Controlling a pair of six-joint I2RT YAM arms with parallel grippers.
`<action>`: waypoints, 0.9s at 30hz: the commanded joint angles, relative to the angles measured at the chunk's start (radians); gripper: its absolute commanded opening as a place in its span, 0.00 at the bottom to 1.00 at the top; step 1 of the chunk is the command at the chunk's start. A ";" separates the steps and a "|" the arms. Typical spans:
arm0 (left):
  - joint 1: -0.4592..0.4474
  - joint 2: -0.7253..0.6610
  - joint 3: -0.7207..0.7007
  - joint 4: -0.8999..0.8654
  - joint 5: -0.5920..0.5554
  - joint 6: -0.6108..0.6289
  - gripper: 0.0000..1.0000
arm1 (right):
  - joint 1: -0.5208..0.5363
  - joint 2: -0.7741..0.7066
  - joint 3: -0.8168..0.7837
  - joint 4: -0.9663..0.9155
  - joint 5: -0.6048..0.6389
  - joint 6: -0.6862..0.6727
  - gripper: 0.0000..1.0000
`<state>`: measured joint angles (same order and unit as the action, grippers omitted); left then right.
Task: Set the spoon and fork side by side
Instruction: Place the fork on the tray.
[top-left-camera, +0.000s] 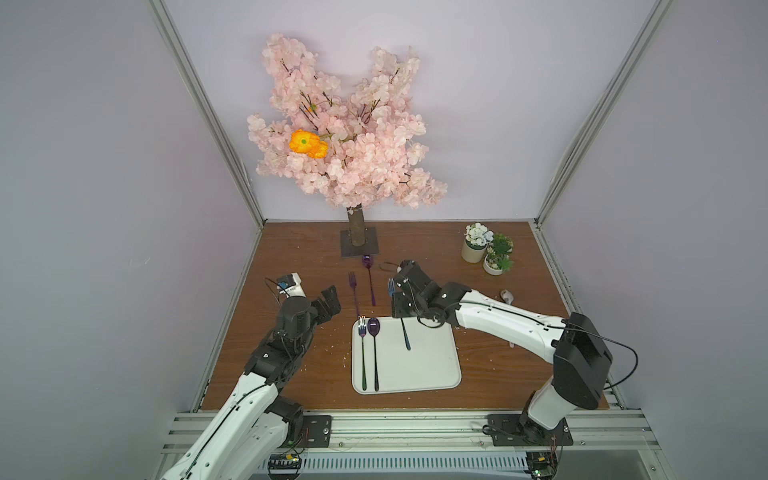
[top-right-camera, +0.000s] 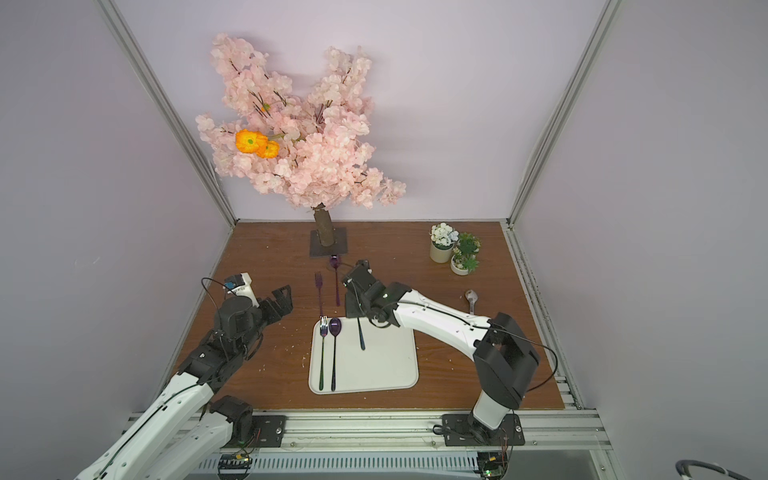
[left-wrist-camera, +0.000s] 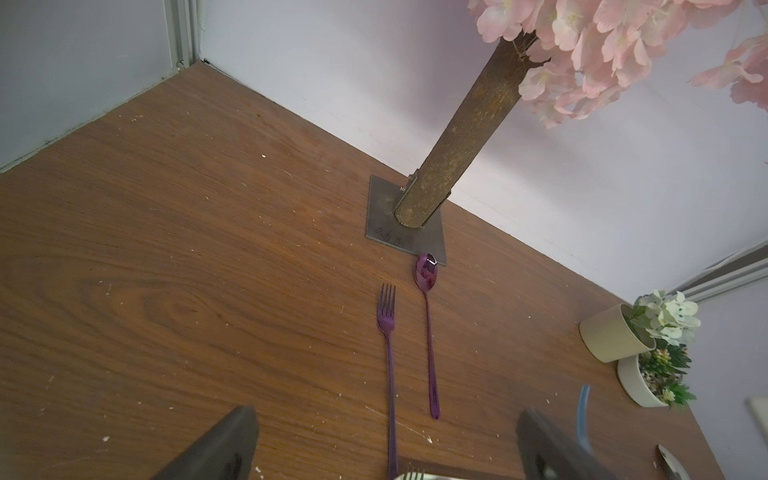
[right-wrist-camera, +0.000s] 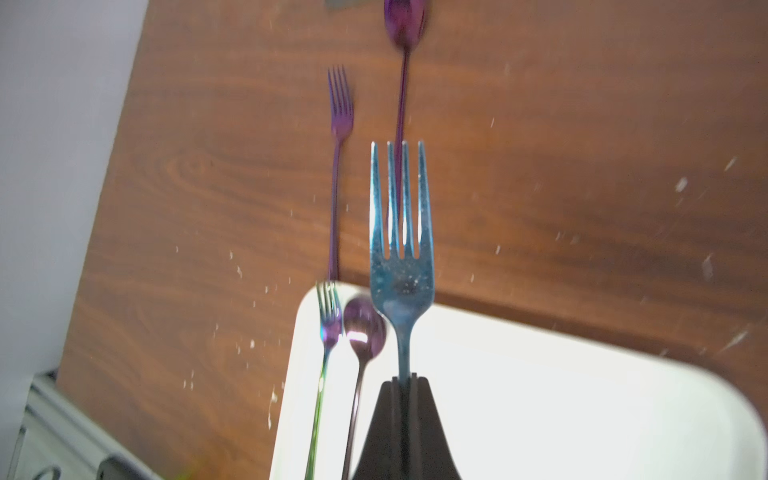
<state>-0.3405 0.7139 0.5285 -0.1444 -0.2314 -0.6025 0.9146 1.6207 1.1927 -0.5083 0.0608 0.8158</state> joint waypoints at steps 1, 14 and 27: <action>0.003 -0.002 0.016 0.035 0.030 0.002 1.00 | 0.044 -0.039 -0.127 0.102 -0.064 0.179 0.00; 0.003 -0.007 0.001 0.049 0.055 0.000 1.00 | 0.095 0.013 -0.211 0.210 -0.001 0.277 0.00; 0.003 -0.020 -0.005 0.059 0.081 0.016 0.99 | 0.094 0.081 -0.208 0.219 -0.001 0.314 0.00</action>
<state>-0.3405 0.7010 0.5282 -0.1070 -0.1799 -0.6018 1.0084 1.6886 0.9852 -0.2981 0.0463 1.1145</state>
